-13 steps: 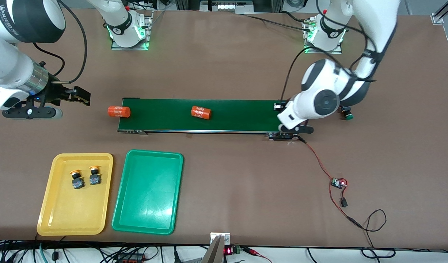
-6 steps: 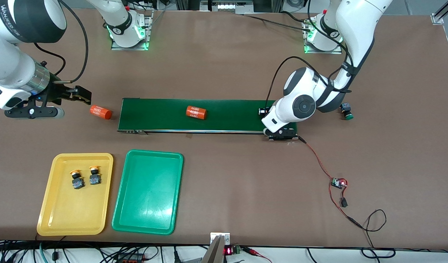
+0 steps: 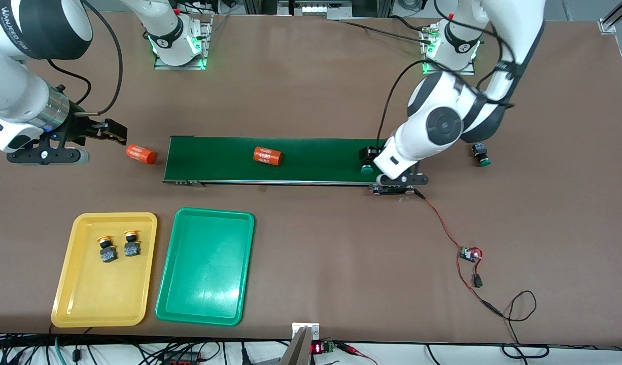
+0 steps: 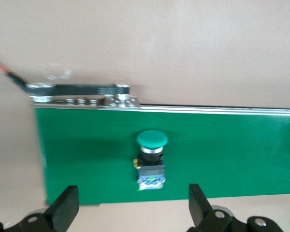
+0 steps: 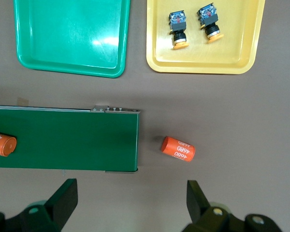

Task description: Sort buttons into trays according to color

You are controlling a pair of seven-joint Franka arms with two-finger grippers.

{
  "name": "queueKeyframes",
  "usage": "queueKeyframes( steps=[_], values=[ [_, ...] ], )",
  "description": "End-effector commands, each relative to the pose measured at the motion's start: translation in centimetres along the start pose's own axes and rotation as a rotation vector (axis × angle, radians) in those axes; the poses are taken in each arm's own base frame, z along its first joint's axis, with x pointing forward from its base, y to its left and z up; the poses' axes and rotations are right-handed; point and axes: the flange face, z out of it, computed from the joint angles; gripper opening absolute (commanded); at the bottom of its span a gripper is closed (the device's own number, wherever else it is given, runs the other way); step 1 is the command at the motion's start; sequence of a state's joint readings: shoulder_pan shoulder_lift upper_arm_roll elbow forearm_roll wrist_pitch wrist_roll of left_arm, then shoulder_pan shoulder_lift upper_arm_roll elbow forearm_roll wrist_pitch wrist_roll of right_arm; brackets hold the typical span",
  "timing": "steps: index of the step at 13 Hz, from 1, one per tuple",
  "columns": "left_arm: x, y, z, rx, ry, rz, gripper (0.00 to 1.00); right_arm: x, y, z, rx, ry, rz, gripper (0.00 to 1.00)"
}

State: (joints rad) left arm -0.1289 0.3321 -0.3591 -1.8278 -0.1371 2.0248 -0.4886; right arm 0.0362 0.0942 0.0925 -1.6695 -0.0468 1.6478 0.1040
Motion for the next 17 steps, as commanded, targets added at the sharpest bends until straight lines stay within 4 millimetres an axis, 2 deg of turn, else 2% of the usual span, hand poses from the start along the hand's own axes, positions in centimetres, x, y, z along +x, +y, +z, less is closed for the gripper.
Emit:
queueKeyframes(
  steps=[1, 3, 5, 7, 9, 10, 12, 14, 17],
  values=[
    [1.5, -2.8, -5.9, 0.008, -0.003, -0.042, 1.0, -0.5, -0.4, -0.3, 0.011, -0.007, 0.009, 1.0],
    [2.4, -4.5, -7.9, 0.028, -0.001, -0.047, 1.0, -0.5, -0.3, -0.3, 0.011, -0.006, 0.009, 1.0],
    [2.9, -6.1, -9.0, 0.06, 0.027, 0.009, 1.0, -0.5, -0.4, -0.3, 0.011, -0.008, 0.008, 1.0],
    [3.6, -8.6, -10.2, 0.062, 0.045, 0.026, 1.0, -0.5, -0.8, -0.3, 0.011, -0.006, 0.005, 1.0],
    [3.9, -10.1, -11.3, 0.063, 0.061, 0.064, 1.0, -0.6, -2.6, -0.3, 0.012, 0.002, -0.01, 1.0],
    [4.1, -11.2, -11.6, 0.064, 0.066, 0.072, 1.0, -0.5, -3.5, -0.2, 0.042, 0.006, -0.009, 1.0],
    [5.1, -14.5, -12.5, 0.076, 0.08, 0.085, 1.0, 0.7, -6.6, 1.8, 0.063, 0.022, -0.028, 1.0],
    [5.9, -17.8, -13.0, 0.093, 0.085, 0.105, 1.0, 2.1, -10.8, 4.4, 0.071, 0.047, -0.037, 1.0],
    [6.3, -20.0, -12.9, 0.147, 0.083, 0.117, 1.0, 3.0, -15.0, 7.4, 0.075, 0.05, -0.038, 1.0]
  ],
)
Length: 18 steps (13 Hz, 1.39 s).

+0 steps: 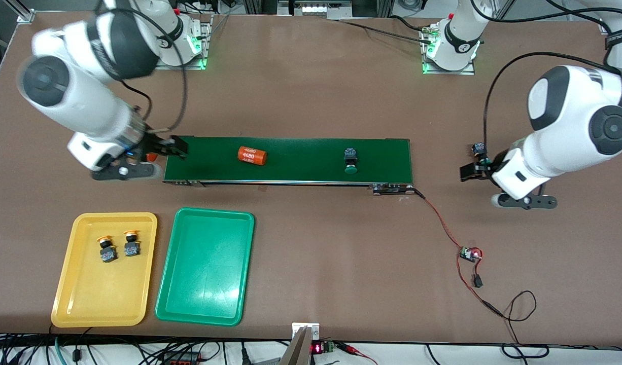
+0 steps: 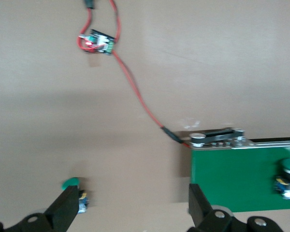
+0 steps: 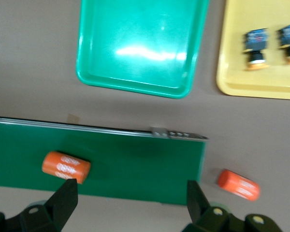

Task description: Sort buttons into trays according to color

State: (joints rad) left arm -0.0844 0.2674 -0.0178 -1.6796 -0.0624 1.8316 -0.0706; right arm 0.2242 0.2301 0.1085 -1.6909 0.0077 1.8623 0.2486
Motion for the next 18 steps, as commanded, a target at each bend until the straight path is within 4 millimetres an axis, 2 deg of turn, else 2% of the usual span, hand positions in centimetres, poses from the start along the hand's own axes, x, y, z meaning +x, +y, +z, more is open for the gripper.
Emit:
queueKeyframes(
  steps=[1, 5, 7, 9, 10, 13, 16, 18],
  values=[
    [-0.4, -1.0, -0.1, 0.046, -0.012, 0.024, 1.0, 0.4, -2.4, 1.5, 0.014, 0.005, 0.026, 1.0],
    [-0.2, -3.7, 0.6, 0.047, -0.026, -0.016, 1.0, 0.0, -7.8, 4.8, 0.017, 0.001, 0.041, 1.0],
    [0.0, -6.8, 2.3, 0.043, -0.056, -0.064, 1.0, -0.8, -10.3, 7.1, 0.021, 0.012, 0.053, 1.0],
    [-0.2, -9.4, 5.3, 0.067, -0.113, -0.096, 1.0, -1.9, -11.8, 9.3, 0.025, 0.027, 0.057, 1.0],
    [-0.8, -10.2, 7.5, 0.108, -0.157, -0.088, 1.0, -2.3, -12.2, 10.1, 0.027, 0.03, 0.063, 1.0],
    [-2.1, -11.4, 14.0, 0.182, -0.287, -0.059, 1.0, -3.5, -14.1, 11.2, 0.02, 0.027, 0.088, 1.0],
    [-5.6, -11.4, 19.5, 0.171, -0.372, -0.053, 1.0, -3.9, -15.0, 12.8, 0.039, 0.056, 0.116, 1.0],
    [-8.7, -11.7, 23.0, 0.156, -0.32, -0.043, 1.0, -4.8, -16.4, 14.2, 0.049, 0.056, 0.124, 1.0]
  ],
)
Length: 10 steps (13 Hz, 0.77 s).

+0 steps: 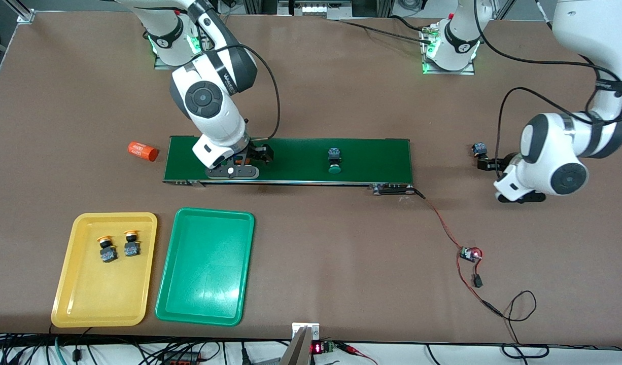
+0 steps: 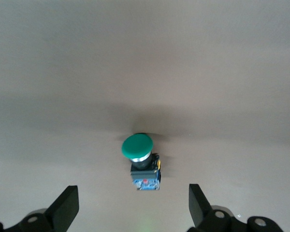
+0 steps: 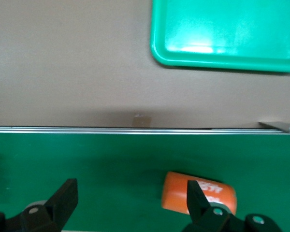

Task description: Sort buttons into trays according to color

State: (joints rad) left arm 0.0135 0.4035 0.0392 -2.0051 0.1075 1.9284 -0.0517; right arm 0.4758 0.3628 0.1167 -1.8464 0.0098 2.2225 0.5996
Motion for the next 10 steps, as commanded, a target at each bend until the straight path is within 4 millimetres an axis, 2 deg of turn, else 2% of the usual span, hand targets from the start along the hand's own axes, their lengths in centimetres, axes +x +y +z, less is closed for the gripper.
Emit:
queueKeyframes(
  steps=[1, 3, 5, 6, 7, 8, 9, 10],
  values=[
    [-3.6, -0.2, 5.3, -0.003, 0.061, 0.02, 1.0, -1.4, -1.4, 1.5, 0.007, 0.004, 0.03, 1.0],
    [-4.7, 0.3, 6.3, -0.007, 0.075, 0.013, 1.0, -2.2, -2.4, 1.7, 0.002, 0.002, 0.026, 1.0],
    [-4.2, 0.3, 7.4, -0.008, 0.083, 0.026, 0.95, -2.8, -2.8, 2.3, -0.003, -0.006, 0.015, 1.0],
    [-4.2, 0.4, 8.8, -0.012, 0.096, 0.029, 0.9, -3.1, -3.3, 2.5, -0.001, -0.006, 0.012, 1.0],
    [-4.2, 0.6, 10.0, -0.016, 0.106, 0.03, 0.81, -3.3, -3.7, 3.1, 0.002, -0.003, 0.022, 1.0],
    [-4.2, 0.4, 10.3, -0.018, 0.102, 0.026, 0.67, -3.8, -4.4, 3.4, 0.004, -0.002, 0.016, 1.0],
    [-4.2, 0.1, 10.1, -0.019, 0.103, 0.023, 0.49, -3.9, -4.6, 4.0, 0.002, -0.006, 0.013, 1.0],
    [-4.2, 0.0, 9.7, -0.02, 0.109, 0.02, 0.37, -3.9, -4.6, 4.4, -0.003, -0.008, 0.009, 1.0]
  ],
)
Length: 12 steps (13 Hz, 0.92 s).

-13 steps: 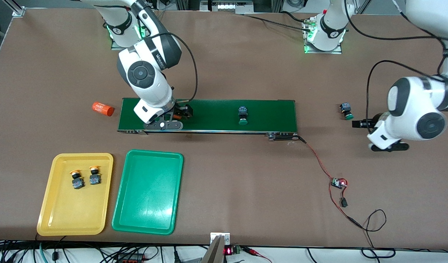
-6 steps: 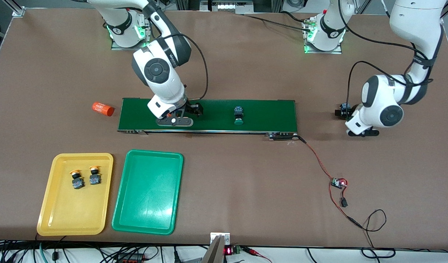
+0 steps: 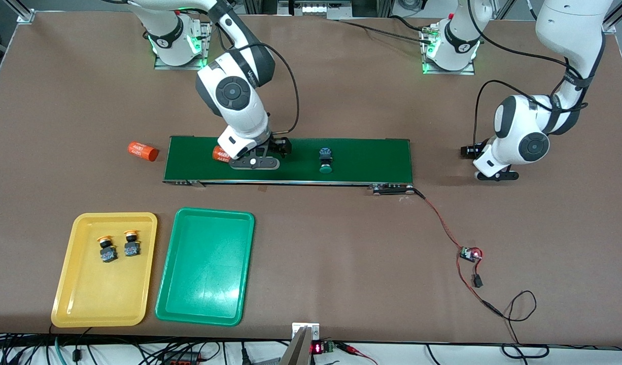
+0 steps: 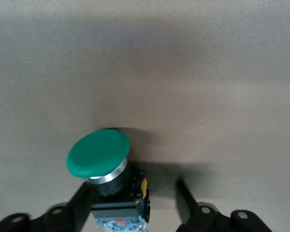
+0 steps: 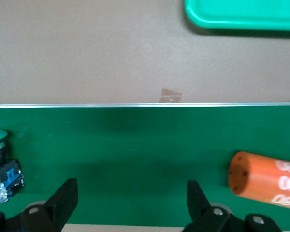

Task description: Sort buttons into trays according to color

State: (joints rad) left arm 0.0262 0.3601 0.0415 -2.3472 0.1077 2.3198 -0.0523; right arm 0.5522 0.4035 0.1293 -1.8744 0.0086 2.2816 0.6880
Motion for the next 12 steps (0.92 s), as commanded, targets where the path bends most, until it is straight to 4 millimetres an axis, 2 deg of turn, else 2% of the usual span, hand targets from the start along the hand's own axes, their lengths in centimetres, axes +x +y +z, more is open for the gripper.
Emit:
queueKeyframes(
  steps=[1, 2, 3, 4, 6, 8, 9, 10, 12],
  values=[
    [-0.3, -1.0, -1.1, 0.008, 0.026, 0.005, 0.27, -0.7, -0.8, 1.1, -0.005, 0.01, -0.006, 1.0],
    [-0.4, -1.0, -1.8, 0.009, 0.022, 0.005, 0.19, -1.1, -1.3, 1.3, -0.005, 0.006, -0.014, 1.0],
    [-0.3, -0.9, -3.4, 0.012, 0.025, 0.006, 0.19, -1.1, -1.3, 1.5, -0.006, 0.005, 0.001, 1.0],
    [-0.3, -0.4, -6.0, 0.017, 0.025, 0.014, 0.19, -1.2, -1.4, 1.6, -0.006, 0.003, 0.001, 1.0],
    [0.9, 3.0, -12.7, 0.033, 0.015, 0.069, 0.19, -1.4, -1.5, 1.5, -0.006, 0.003, 0.0, 1.0],
    [1.4, 7.9, -19.3, 0.047, 0.035, 0.143, 0.19, -1.6, -1.7, 1.6, -0.008, 0.003, 0.008, 1.0],
    [1.3, 11.1, -21.5, 0.05, 0.074, 0.195, 0.19, -1.5, -1.7, 1.6, -0.011, 0.006, 0.004, 1.0],
    [1.0, 14.6, -23.0, 0.04, 0.109, 0.233, 0.2, -1.5, -1.6, 1.8, -0.016, 0.008, 0.0, 1.0],
    [0.8, 21.4, -22.4, -0.072, 0.102, 0.166, 0.2, -1.5, -1.6, 1.9, -0.018, 0.008, 0.004, 1.0]
  ],
)
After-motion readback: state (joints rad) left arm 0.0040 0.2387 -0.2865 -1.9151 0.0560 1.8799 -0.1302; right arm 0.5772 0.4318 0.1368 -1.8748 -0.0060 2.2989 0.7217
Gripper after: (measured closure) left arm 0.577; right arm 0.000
